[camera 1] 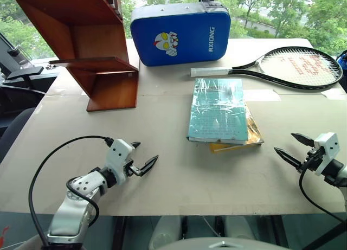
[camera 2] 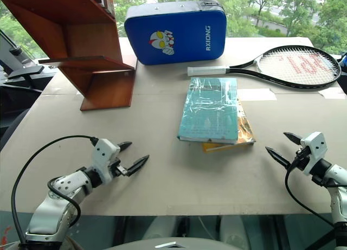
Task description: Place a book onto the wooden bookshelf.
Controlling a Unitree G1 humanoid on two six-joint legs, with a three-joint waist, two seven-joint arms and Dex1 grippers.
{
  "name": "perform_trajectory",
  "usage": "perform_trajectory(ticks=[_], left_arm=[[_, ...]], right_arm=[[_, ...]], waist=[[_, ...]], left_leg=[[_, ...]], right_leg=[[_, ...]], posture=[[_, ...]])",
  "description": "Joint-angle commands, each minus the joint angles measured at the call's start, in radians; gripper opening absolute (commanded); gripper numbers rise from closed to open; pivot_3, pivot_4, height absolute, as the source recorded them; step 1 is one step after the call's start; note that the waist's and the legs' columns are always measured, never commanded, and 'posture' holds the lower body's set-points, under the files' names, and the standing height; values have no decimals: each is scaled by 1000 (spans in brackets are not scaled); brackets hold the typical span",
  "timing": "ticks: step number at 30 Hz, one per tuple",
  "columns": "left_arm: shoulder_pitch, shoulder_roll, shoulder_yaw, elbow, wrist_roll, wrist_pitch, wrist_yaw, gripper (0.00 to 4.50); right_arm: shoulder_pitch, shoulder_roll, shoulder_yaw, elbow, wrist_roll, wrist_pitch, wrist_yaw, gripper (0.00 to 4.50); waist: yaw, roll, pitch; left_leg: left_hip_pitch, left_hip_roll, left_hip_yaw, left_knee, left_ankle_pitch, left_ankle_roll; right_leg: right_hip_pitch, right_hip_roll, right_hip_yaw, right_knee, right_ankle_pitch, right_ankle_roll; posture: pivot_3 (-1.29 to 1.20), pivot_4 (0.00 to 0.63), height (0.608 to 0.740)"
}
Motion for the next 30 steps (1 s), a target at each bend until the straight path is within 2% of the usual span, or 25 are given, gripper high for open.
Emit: perform_trajectory(ticks=[1, 5, 18, 23, 26, 29, 30], left_arm=[[-16, 6, 8, 11, 0, -2, -4, 4467], [-76, -3, 11, 44, -9, -17, -11, 4467], [-135, 3, 9, 66, -16, -55, -61, 4467], [-152, 32, 32, 55, -56, -49, -121, 4467], [-195, 81, 83, 42, -178, 40, -200, 4467], [-275, 139, 117, 91, -244, 44, -302, 4500], [-300, 166, 117, 120, -235, 28, -338, 4500]], right_arm=[[-12, -19, -9, -1, 2, -16, 8, 4500], [-7, -17, -4, 7, -3, -21, 7, 4500], [-53, -34, -7, 29, -39, 4, -67, 4500], [-142, -40, -9, 70, -83, 32, -165, 4500], [-284, -52, 21, 181, -163, 48, -272, 4500], [-498, 3, 48, 304, -174, 89, -358, 3625], [-565, 24, 60, 347, -177, 99, -374, 3153]], waist=[[0, 0, 0], [3, 0, 0], [0, -1, 1], [0, -1, 1], [-4, -1, 1], [-19, -2, 3], [-23, -2, 3]], left_leg=[[0, 0, 0, 0, 0, 0], [0, 0, 0, 0, 0, 0], [-1, 0, 0, 1, 0, 0], [-1, -1, 0, 1, 0, 0], [-1, -1, 0, 1, 0, 0], [-1, -1, 0, 2, 1, -1], [-1, -1, 0, 2, 1, -1]], right_leg=[[0, 0, 0, 0, 0, 0], [0, 0, -1, 0, 0, 0], [0, 0, -1, 0, 0, 0], [0, 1, -1, 0, 0, 0], [0, 1, -1, 0, 0, 0], [0, 2, -1, 1, 0, 0], [0, 2, -1, 2, 0, 0]], posture=[[0, 150, 740], [0, 150, 740], [0, 150, 740], [0, 150, 740], [0, 150, 740], [0, 150, 740], [0, 150, 740]])
